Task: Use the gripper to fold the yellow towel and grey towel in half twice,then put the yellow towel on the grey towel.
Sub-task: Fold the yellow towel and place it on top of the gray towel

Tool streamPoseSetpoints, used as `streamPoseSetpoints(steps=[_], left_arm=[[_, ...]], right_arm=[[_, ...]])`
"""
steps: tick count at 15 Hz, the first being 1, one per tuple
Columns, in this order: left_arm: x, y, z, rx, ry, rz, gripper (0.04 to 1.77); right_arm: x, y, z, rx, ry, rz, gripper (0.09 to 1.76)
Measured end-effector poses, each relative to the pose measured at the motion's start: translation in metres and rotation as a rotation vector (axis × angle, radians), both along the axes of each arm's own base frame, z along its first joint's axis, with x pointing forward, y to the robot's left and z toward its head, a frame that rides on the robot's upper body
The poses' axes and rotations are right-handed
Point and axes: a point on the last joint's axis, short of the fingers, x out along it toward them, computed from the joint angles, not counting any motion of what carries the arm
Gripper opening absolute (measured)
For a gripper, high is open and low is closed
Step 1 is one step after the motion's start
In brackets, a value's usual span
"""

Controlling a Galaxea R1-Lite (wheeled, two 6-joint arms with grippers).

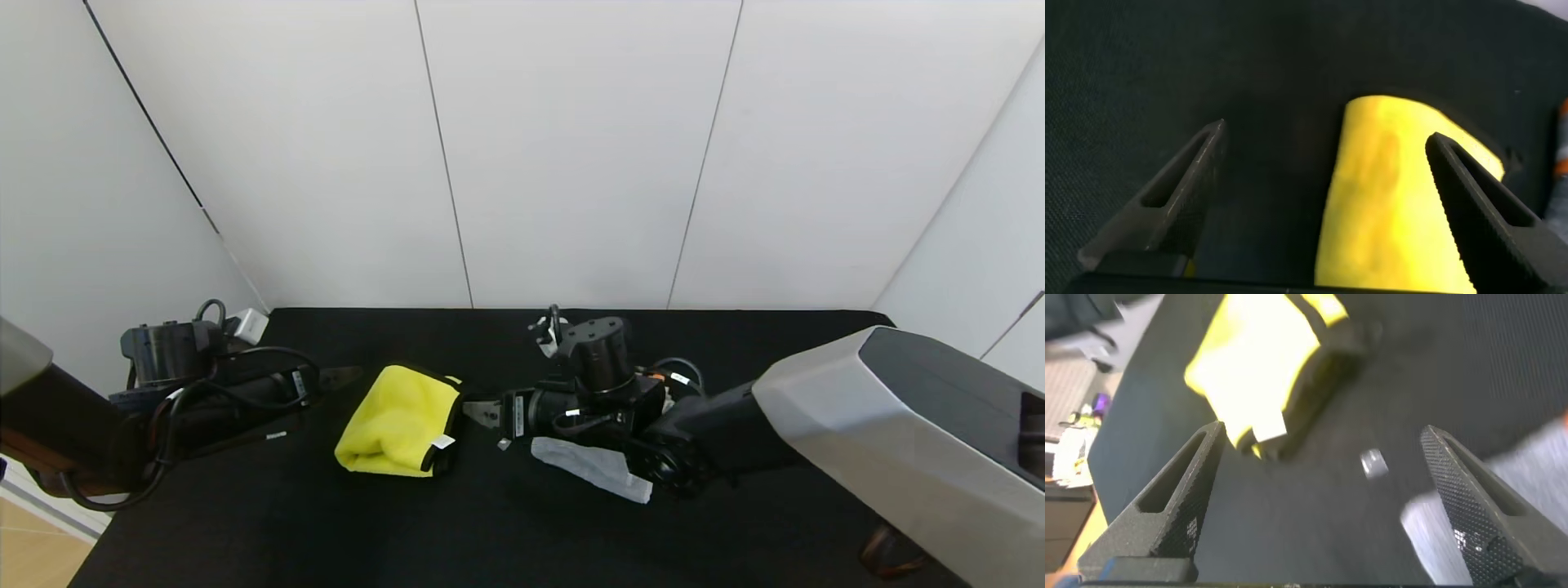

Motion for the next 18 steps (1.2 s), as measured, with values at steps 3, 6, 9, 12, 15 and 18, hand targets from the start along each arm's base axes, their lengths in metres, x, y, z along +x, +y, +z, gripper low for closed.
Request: streamPoseSetpoints(steps=[3,6,9,12,15,18], left_arm=[[0.0,-0.002,-0.009,-0.03,0.035,-0.029,1.72],[-0.002,-0.005,-0.01,-0.16,0.077,-0.077,1.72],[-0.004,-0.006,-0.008,-0.21,0.09,-0.086,1.72],[-0.004,-0.006,-0.013,-0.223,0.14,-0.079,1.72],[-0.003,-0.005,-0.017,-0.223,0.147,-0.076,1.72],[-0.002,-0.004,-0.018,-0.224,0.146,-0.076,1.72]], right_arm=[[-0.001,0.026,0.017,0.0,-0.002,0.033,1.71],[-0.004,0.048,0.013,0.0,0.009,0.064,1.71],[-0.009,0.062,0.002,0.015,0.048,0.074,1.71],[-0.01,0.066,-0.009,0.005,0.07,0.077,1.71],[-0.009,0.069,-0.022,-0.009,0.084,0.078,1.71],[-0.007,0.071,-0.032,-0.036,0.114,0.08,1.71]])
